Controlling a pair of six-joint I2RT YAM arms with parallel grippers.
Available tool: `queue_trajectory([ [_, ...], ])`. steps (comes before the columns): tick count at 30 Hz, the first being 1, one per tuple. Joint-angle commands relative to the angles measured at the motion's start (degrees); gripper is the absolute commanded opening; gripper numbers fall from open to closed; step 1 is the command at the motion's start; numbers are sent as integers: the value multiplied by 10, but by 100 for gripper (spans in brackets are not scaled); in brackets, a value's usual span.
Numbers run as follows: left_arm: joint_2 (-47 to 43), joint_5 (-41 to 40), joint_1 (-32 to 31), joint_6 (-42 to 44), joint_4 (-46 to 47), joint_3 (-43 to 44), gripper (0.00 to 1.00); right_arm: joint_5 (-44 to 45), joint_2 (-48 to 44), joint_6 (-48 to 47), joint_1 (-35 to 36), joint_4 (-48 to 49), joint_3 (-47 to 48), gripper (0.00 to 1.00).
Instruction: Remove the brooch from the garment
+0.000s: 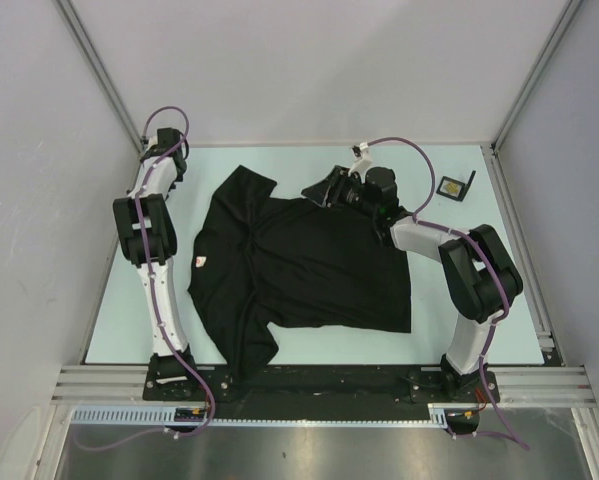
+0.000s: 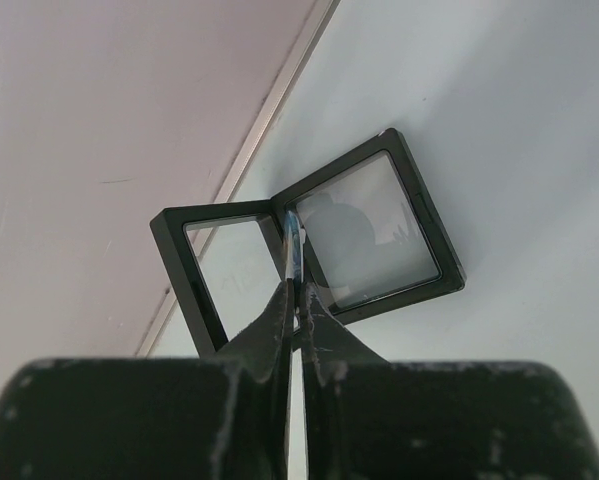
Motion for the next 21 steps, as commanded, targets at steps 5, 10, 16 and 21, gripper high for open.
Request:
queue_trajectory([
  [5, -9, 7, 1, 0, -3, 28, 8, -8, 3, 4, -2, 30, 3, 48],
  [10, -6, 12, 2, -1, -3, 31, 11, -9, 5, 4, -2, 31, 3, 48],
  [16, -2, 14, 2, 2, -7, 38, 15, -10, 5, 4, -1, 32, 3, 48],
  [21, -9, 30, 2, -9, -16, 45, 22, -12, 7, 8, -1, 35, 3, 48],
])
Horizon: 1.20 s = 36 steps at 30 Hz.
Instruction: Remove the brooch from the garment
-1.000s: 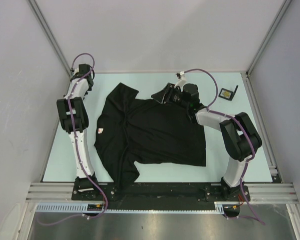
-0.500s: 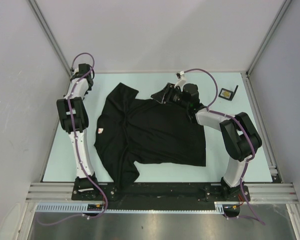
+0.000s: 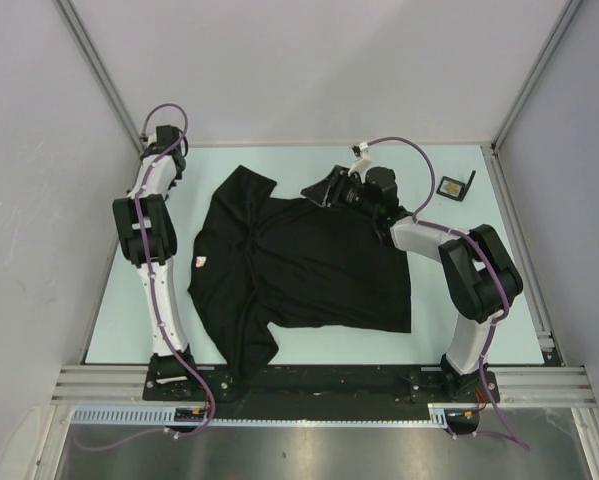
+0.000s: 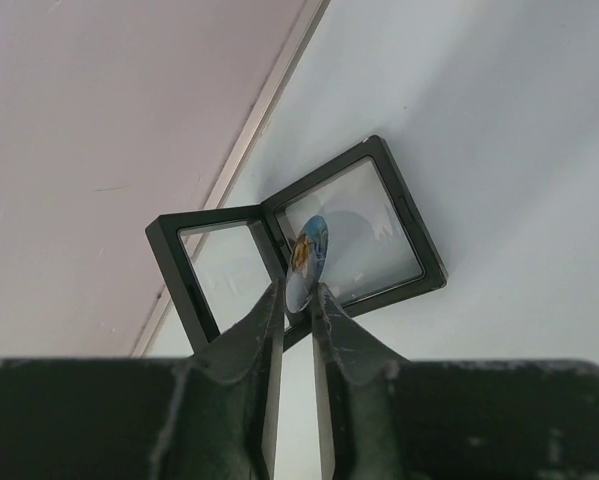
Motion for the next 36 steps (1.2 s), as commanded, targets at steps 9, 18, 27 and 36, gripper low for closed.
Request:
queue_trajectory([
  [9, -48, 83, -5, -54, -58, 99, 46, -7, 7, 6, -1, 33, 3, 49],
  [18, -205, 338, -62, -136, -63, 74, 49, 33, -12, -37, 9, -10, 5, 49],
  [27, -489, 513, -257, -138, 30, -192, 51, 173, -114, -139, 27, -168, 13, 49],
  [36, -865, 633, -390, -215, 221, -526, 56, 420, -405, -191, 83, -601, 18, 55],
])
